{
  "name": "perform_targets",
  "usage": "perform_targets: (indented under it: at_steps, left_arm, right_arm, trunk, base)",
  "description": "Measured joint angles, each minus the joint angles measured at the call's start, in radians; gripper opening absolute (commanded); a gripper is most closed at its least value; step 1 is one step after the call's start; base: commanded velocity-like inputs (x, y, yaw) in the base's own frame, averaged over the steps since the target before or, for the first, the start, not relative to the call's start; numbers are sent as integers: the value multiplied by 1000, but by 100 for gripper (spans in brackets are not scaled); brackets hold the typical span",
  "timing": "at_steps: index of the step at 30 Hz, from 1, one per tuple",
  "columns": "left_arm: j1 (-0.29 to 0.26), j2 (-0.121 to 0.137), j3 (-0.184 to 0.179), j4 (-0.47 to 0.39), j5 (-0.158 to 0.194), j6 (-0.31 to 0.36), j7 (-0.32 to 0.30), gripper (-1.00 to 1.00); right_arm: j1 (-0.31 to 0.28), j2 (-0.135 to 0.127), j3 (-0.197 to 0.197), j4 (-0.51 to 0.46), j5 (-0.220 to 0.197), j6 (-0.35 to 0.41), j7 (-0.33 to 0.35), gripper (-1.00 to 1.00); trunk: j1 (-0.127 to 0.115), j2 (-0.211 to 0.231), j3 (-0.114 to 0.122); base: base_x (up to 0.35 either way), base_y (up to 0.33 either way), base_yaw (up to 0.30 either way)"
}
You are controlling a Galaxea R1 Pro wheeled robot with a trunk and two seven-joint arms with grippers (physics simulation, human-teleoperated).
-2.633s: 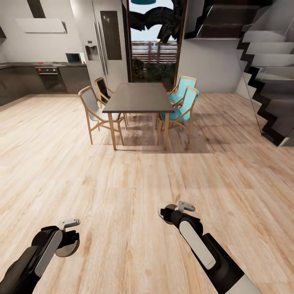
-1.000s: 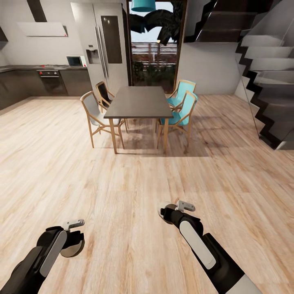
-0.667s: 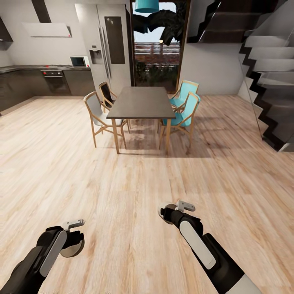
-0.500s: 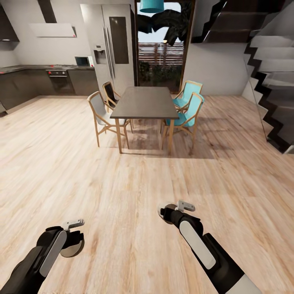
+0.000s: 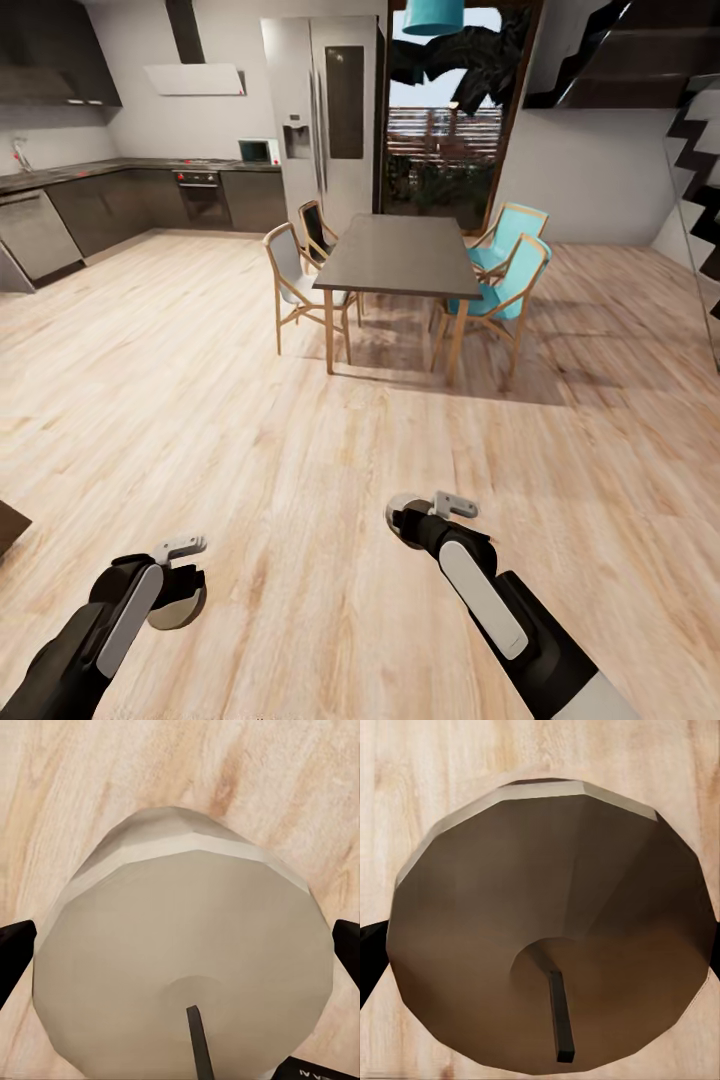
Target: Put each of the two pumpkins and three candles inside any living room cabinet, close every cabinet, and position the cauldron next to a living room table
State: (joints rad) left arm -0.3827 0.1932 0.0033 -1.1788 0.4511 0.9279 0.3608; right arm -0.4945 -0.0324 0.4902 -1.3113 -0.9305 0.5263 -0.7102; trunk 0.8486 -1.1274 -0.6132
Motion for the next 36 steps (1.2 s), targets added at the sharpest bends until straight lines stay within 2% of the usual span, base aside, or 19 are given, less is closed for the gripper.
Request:
perform_targets:
  at_steps: [36]
  left_arm:
    - [0, 0, 0, -3, 1, 3, 2, -100]
  right_arm:
    - [0, 0, 2, 0, 0, 0, 0, -100]
  trunk:
    - [0, 0, 17]
  base:
    - [0, 0, 274]
